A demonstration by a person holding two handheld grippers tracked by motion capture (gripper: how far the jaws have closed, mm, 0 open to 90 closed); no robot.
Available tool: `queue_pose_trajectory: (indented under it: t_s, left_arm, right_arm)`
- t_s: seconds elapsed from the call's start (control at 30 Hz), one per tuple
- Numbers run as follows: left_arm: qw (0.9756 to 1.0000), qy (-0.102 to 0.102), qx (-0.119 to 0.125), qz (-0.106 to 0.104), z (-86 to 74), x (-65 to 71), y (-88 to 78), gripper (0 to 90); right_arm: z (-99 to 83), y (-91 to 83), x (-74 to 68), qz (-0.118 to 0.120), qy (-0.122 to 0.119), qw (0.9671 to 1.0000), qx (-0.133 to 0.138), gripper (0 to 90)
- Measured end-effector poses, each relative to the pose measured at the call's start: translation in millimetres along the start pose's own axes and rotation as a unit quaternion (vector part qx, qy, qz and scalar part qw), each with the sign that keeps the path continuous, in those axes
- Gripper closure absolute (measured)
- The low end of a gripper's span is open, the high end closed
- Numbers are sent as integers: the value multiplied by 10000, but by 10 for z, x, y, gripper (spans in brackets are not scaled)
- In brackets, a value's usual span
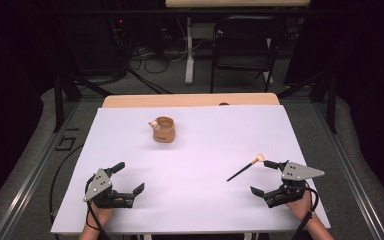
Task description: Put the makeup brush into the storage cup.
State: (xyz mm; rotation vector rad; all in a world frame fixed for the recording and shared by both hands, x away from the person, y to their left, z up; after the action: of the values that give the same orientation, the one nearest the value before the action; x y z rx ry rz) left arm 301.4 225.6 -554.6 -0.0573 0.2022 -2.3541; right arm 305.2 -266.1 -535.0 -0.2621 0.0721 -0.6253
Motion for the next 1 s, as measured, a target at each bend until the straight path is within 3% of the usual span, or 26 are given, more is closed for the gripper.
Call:
queue_pose_trajectory:
  t_s: [0.57,1.0]
  left_arm:
    - [10000,2,-2,-30,3,6,-3,0]
    - [10000,-2,-3,-35,2,6,-2,0]
  right_arm:
    - [122,90,258,361,-408,9969,-572,0]
    - [251,249,422,574,-812,9888,-1110,0]
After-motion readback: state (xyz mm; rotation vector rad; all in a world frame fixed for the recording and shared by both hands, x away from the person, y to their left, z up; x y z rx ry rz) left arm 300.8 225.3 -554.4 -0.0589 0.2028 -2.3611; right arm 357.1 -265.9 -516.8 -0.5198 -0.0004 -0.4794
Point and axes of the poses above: each handheld gripper's, and its own axes: y roughly forward along the jaws, z roughly out of its top, x roughly to its right, the point moved 3 cm from there along y, roughly forward along the jaws, and after that the axes turned 5 degrees about x, right-handed, at the moved point
